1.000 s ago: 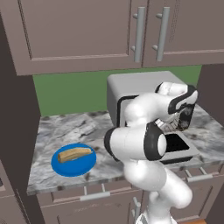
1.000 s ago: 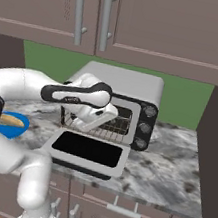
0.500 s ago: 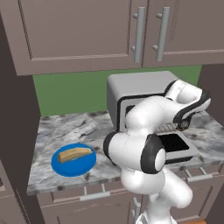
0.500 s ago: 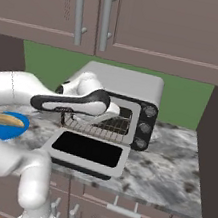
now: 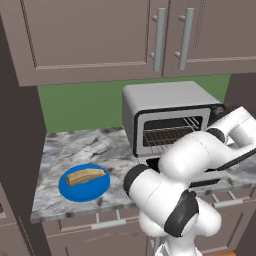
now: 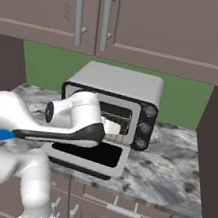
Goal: Pull the toaster oven rack outwards. Pick up the baguette from the plate and place it on the toaster oven rack. Close the toaster oven door fully and set the temperature to the lowest setting.
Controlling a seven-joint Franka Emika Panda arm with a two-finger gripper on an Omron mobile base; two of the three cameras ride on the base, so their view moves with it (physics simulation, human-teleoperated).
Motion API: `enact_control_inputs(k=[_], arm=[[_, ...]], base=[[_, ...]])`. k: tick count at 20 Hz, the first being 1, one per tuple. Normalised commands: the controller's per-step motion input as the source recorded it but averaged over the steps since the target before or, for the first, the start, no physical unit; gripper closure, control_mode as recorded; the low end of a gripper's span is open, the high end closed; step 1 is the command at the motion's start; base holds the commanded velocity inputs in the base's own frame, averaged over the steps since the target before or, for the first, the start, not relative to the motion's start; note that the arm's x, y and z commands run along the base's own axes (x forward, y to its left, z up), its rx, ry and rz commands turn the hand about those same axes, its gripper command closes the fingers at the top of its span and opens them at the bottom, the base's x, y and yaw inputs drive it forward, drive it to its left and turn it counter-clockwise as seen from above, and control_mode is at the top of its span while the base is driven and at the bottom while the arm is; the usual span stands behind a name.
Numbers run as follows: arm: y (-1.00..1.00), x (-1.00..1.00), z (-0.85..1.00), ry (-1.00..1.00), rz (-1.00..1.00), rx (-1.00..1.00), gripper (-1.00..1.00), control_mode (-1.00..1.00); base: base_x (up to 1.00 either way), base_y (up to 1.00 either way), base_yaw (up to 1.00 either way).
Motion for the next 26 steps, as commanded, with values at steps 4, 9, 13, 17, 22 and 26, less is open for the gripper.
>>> enact_control_inputs(k=[4, 9, 13, 17, 22, 26], arm=[[0.49, -0.58, 1.00, -0.01, -0.22, 0.43, -1.00, -1.00], [0.23, -0.01, 0.99, -0.12, -0.09, 0.07, -1.00, -1.00], [0.41, -0.09, 0.93, -0.32, 0.00, -0.16, -1.00, -1.00], [0.03, -0.38, 0.58, -0.21, 0.00, -0.42, -1.00, -1.00], [0.00, -0.32, 0.68, -0.23, 0.00, -0.34, -1.00, -1.00], [0.26, -0.35, 0.37, -0.24, 0.04, 0.21, -1.00, -1.00]], base=[[0.00, 0.00, 0.00], [0.00, 0.00, 0.00], [0.00, 0.00, 0.00], [0.00, 0.00, 0.00], [0.00, 0.00, 0.00], [0.00, 0.00, 0.00]])
